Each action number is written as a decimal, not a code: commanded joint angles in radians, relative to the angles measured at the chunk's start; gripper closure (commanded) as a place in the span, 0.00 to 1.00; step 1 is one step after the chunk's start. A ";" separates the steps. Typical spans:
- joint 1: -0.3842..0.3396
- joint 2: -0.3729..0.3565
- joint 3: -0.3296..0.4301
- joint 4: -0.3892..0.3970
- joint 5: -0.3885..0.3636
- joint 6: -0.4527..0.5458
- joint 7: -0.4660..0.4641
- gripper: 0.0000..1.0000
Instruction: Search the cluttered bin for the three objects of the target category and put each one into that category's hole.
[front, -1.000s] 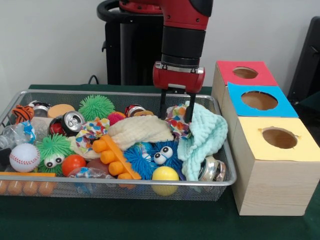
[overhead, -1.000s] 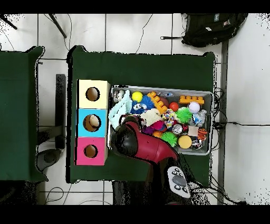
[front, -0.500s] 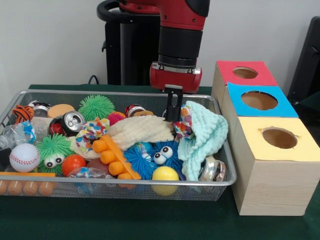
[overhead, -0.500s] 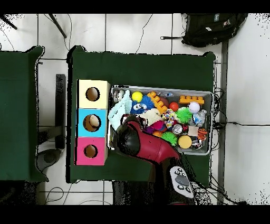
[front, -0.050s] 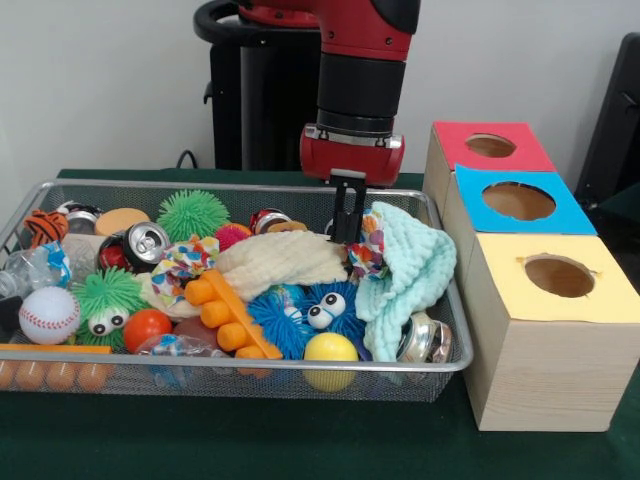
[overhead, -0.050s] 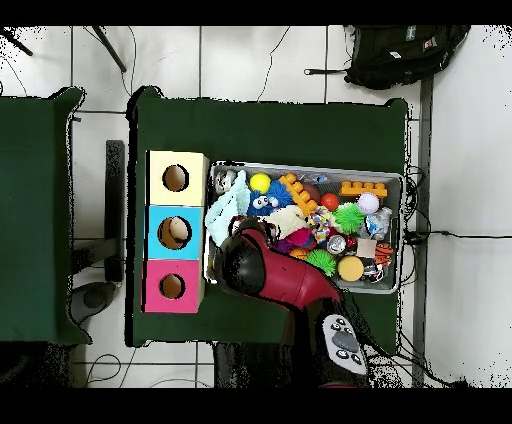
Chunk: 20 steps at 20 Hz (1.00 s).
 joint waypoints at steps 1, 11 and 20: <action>-0.024 0.012 0.075 -0.030 0.011 -0.030 0.204 1.00; -0.047 0.013 0.102 0.004 -0.001 -0.048 0.213 0.00; -0.037 0.018 0.099 0.016 0.003 -0.037 0.215 0.00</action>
